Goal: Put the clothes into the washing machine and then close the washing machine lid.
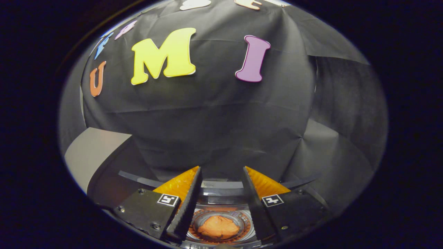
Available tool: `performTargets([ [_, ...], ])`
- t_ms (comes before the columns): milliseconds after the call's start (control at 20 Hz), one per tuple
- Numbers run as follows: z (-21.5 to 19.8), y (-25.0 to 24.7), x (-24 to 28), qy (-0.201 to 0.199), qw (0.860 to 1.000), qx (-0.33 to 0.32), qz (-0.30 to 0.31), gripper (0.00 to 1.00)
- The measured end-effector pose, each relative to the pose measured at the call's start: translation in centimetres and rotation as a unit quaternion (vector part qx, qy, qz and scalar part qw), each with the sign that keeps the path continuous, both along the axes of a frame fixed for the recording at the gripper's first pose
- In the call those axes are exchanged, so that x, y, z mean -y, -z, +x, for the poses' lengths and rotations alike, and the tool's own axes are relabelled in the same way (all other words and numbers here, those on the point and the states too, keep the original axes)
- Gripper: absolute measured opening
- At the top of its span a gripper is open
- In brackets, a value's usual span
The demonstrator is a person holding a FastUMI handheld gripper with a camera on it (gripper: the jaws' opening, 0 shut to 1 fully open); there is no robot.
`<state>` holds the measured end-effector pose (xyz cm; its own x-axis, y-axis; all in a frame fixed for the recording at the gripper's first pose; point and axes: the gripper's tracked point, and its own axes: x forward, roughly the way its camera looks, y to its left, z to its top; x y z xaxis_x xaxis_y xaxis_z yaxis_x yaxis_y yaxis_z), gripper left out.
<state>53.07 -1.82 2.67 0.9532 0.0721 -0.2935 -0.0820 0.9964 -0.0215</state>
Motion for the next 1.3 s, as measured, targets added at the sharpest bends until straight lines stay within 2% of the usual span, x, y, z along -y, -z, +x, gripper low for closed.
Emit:
performTargets([
  [600, -4.1, 3.2, 0.4, -0.016, 1.0, -0.002, 0.012, 0.74],
  [950, -9.2, 10.0, 1.8, 0.0, 0.998, -0.058, 0.027, 0.77],
  [1300, -12.3, 12.4, 2.2, -0.01, 0.997, -0.072, 0.005, 0.77],
])
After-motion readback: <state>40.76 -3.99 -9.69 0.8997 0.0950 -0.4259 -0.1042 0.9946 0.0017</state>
